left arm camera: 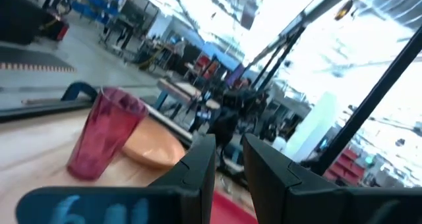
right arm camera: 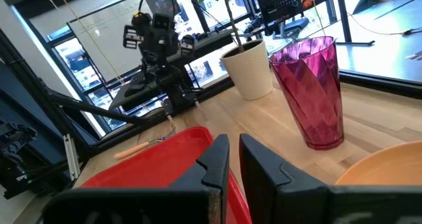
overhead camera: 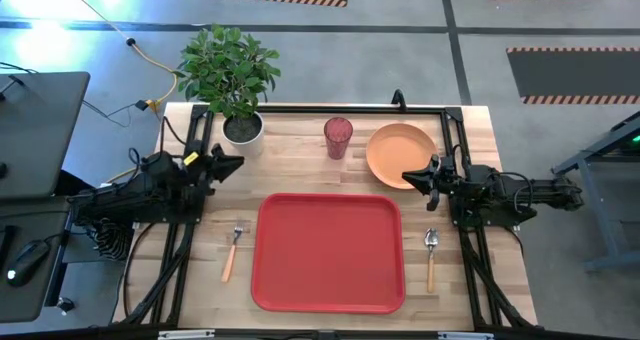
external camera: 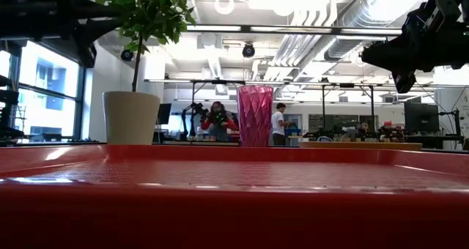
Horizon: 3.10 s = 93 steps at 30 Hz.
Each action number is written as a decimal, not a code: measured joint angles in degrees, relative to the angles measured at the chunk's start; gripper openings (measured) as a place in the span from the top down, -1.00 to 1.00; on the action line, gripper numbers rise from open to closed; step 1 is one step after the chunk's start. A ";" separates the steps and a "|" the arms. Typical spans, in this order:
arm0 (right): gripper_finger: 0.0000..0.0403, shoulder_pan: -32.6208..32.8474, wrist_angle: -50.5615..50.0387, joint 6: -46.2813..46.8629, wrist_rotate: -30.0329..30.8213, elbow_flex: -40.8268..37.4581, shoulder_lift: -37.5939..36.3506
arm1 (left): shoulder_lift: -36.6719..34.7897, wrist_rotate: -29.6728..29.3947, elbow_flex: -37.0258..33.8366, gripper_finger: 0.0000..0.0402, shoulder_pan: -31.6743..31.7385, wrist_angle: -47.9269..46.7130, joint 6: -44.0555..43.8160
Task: Pick and place plate/cup/fork/spoon on tray
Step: Put the orange fork on the red serving tray
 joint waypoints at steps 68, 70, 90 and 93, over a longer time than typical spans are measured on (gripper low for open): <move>0.86 0.00 0.28 -0.14 2.82 0.00 0.02 | 52.12 2.71 47.71 0.41 -21.04 -73.18 -46.72; 0.86 0.00 0.28 -0.13 2.82 0.02 0.02 | 52.69 1.63 47.71 0.41 -23.20 -74.16 -49.75; 0.86 0.00 0.28 -0.13 2.82 0.00 0.02 | 64.12 0.94 45.80 0.40 -42.31 -78.09 -69.50; 0.86 -0.01 0.28 -0.13 2.82 0.01 0.02 | 66.31 0.99 45.06 0.40 -44.30 -75.72 -72.15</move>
